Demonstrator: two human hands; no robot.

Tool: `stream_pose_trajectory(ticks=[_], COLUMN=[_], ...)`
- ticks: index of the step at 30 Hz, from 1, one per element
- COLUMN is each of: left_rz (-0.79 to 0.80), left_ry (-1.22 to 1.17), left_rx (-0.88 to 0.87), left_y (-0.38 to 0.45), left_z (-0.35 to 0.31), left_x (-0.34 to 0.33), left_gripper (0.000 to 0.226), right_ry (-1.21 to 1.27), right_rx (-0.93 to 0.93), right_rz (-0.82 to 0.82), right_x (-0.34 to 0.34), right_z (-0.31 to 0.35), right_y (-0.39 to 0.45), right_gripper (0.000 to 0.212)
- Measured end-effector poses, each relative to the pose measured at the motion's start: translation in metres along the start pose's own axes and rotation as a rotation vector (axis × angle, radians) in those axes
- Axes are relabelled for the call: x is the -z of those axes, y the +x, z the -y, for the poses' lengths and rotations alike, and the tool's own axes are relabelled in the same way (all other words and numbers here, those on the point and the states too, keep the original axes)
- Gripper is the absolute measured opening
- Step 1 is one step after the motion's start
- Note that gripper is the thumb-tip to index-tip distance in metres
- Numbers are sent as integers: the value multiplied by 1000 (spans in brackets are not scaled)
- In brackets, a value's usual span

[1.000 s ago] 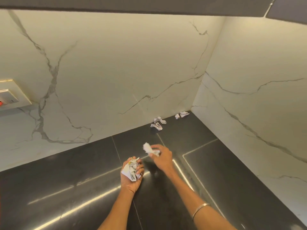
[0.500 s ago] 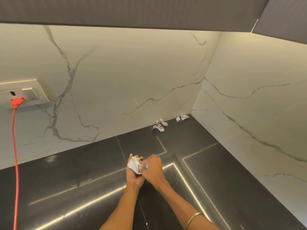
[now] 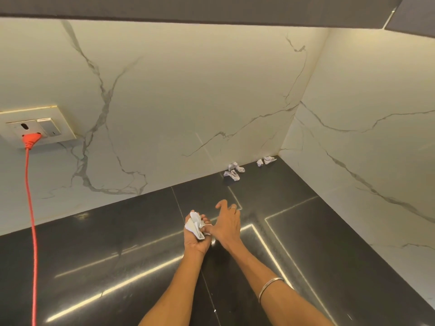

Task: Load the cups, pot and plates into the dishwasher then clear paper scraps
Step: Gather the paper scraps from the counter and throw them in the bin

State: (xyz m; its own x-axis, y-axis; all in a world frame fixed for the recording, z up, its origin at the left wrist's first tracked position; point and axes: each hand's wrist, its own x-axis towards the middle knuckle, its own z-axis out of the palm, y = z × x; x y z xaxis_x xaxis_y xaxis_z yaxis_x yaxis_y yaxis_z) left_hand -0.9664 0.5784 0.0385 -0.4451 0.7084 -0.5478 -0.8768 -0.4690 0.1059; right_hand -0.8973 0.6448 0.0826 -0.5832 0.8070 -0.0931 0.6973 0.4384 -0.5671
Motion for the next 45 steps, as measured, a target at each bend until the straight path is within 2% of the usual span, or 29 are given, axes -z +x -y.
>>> stream_pose_trajectory(ticks=[2,4,8,11,14,16,19,22,25,27,29,31,32,35,37,41,45], left_rz=[16,40,116,160,141,144,149,103,50,23,10,8,7,11,12,47,69], left_ry=[-1,15,37,50,55,79,102,101,132,173,220,248,246,205,192,259,259], left_rx=[9,25,92,110,103,93,86,94,104,104,113,122,121,112,100,66,76], left_y=[5,12,23,26,33,37,44,49,51,49,49,49,49,49,50,56,54], left_z=[0,0,-4,-6,-7,-9,-10,-11,-9,-7,-7,-7,-7,-7,-6,-2,-2], left_x=[-4,-6,-1,-2,-4,-6,-10,-13,-17,-20,-20,-20,-19,-18,-15,1,6], left_gripper=[22,20,21,41,48,48,45,30,18,17,15,15,15,16,16,15,25], right_ry=[-81,-9,287,288,219,226,295,332,333,361,374,248,184,48,-109,-222,-170], right_rx=[-21,-21,-52,-40,-27,-55,-110,-109,-11,27,19,27,41,115,154,177,162], right_rz=[19,103,540,765,875,770,333,-24,-201,-191,-81,48,98,147,170,44,-9], right_x=[5,7,11,29,39,38,35,40,47,46,43,39,37,30,22,7,12], right_z=[-3,-7,-13,-18,-24,-30,-43,-50,-57,-59,-60,-60,-59,-55,-58,-69,-65], right_y=[7,14,35,62,90,106,127,144,163,181,204,226,235,248,244,222,213], right_gripper=[82,86,90,84,71,61,48,48,43,50,69,84,84,59,53,45,47])
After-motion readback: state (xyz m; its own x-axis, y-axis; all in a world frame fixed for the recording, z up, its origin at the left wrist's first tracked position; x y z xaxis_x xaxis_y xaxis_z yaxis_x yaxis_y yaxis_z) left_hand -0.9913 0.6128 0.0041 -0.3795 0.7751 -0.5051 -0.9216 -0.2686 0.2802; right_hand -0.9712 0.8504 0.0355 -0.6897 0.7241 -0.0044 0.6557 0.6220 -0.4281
